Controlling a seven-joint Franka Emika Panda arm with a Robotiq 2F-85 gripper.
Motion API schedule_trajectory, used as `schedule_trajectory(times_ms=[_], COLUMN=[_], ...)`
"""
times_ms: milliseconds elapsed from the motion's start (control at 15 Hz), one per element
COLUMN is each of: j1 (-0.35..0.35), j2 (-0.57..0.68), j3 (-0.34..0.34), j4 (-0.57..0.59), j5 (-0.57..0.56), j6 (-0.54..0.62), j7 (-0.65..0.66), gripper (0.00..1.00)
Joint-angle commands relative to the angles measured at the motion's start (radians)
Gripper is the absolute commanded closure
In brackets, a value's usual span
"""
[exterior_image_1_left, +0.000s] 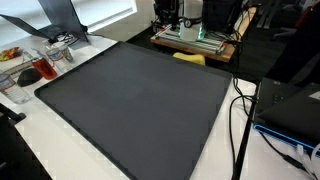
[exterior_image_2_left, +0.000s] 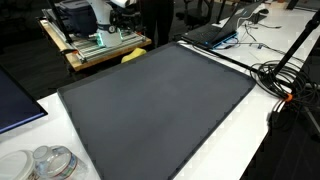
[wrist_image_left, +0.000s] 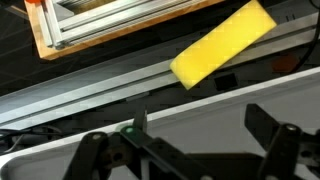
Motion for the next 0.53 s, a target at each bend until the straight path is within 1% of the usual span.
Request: schedule_trajectory(times_ms=[0,67,133,200,400,467], j1=[-0.057,-0.096,-0.119,-0.127,-0.122,-0.124], j2=[-0.006,-0.007,-0.007,-0.008,-0.008,0.030], j3=[-0.021,-0.051,-0.069,-0.076,-0.070,-0.081], j4=[0.004,0.010,0.013,0.013,0.013,0.037], j5=[-0.024,-0.046,-0.055,-0.056,-0.057,-0.050], j6=[0.015,0.027,0.033,0.036,0.037,0.040], j7=[-0.033,-0.060,-0.079,-0.084,-0.084,-0.100], gripper=[0.00,0.00,0.00,0.00,0.00,0.00])
